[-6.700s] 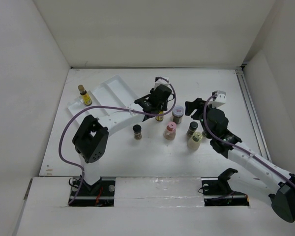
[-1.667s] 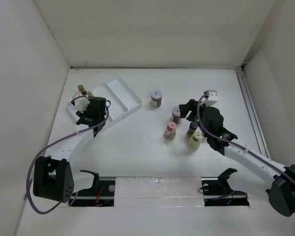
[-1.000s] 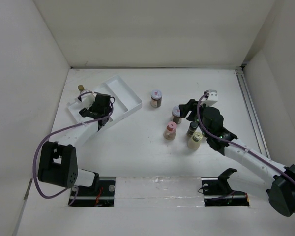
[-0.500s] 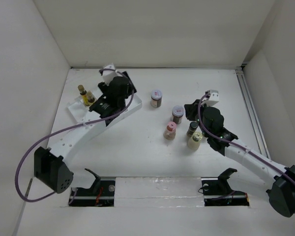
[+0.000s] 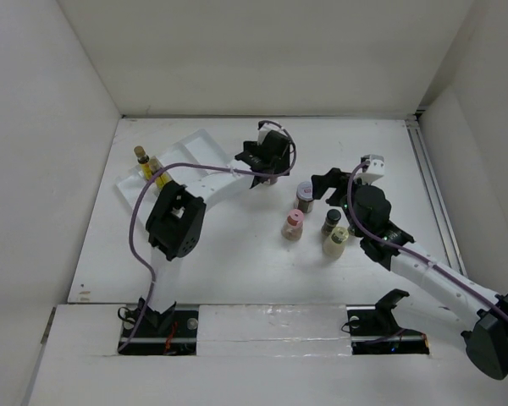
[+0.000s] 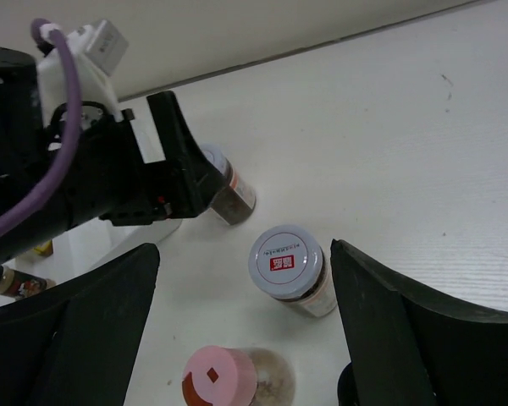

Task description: Organize the condiment bottles

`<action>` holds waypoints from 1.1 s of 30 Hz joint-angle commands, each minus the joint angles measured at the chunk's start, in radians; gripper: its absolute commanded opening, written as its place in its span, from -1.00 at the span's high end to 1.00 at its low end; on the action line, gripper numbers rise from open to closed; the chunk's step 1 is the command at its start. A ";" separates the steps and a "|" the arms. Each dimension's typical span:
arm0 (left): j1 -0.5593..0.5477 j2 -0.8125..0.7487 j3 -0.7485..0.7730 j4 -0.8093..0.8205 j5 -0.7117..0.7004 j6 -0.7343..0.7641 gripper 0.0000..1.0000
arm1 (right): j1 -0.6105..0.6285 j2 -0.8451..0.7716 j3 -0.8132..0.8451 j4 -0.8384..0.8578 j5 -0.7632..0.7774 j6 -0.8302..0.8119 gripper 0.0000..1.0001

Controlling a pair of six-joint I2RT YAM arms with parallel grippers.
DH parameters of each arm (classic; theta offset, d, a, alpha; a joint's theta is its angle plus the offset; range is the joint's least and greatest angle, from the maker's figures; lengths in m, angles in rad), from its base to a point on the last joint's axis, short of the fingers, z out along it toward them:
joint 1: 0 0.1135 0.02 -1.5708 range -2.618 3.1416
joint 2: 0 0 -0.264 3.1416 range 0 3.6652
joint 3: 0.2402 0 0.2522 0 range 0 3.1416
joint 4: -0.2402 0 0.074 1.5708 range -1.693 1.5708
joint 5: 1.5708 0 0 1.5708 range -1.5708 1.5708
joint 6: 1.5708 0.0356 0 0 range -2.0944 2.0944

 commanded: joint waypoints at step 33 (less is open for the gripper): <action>0.414 -0.194 -0.076 0.189 -0.027 -0.019 0.34 | -0.011 0.051 0.038 0.034 -0.073 0.004 -0.74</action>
